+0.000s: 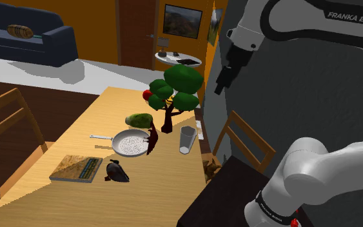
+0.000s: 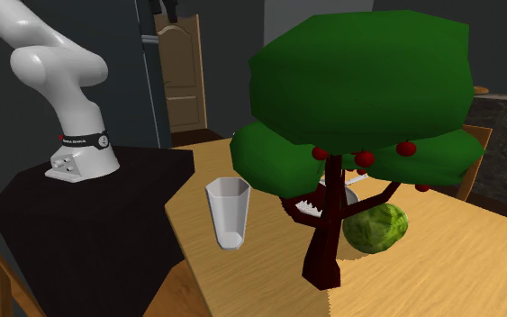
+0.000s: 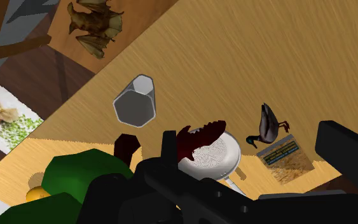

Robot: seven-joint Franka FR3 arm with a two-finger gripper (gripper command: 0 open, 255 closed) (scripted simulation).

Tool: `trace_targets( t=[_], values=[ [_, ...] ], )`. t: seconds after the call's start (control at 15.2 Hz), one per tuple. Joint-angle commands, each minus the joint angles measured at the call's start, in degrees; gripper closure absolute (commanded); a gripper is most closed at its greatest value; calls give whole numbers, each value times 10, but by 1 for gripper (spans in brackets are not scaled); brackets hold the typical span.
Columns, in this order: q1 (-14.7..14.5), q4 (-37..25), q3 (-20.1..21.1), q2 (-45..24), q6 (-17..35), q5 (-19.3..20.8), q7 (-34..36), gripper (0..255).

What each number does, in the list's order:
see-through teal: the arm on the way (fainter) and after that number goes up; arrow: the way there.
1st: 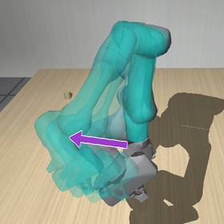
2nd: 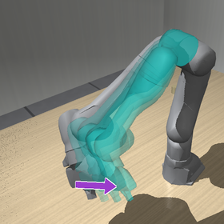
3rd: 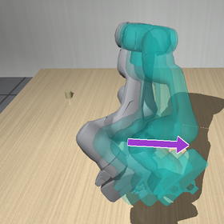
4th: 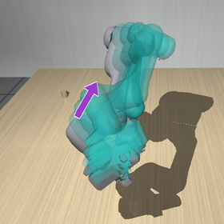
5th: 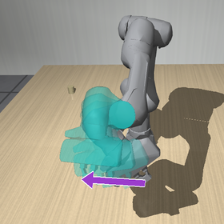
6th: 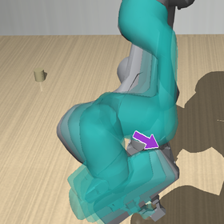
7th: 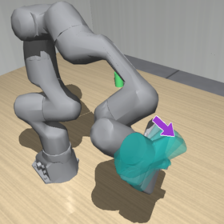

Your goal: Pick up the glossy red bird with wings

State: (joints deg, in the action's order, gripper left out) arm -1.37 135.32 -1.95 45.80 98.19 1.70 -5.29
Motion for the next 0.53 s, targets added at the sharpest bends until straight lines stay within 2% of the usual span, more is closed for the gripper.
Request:
trace_targets(
  t=[0.0,0.46],
  values=[
    [0,0,0,0,0,0,0,0],
    [-13,11,-25,-122,117,0,-46,0]
  ],
)
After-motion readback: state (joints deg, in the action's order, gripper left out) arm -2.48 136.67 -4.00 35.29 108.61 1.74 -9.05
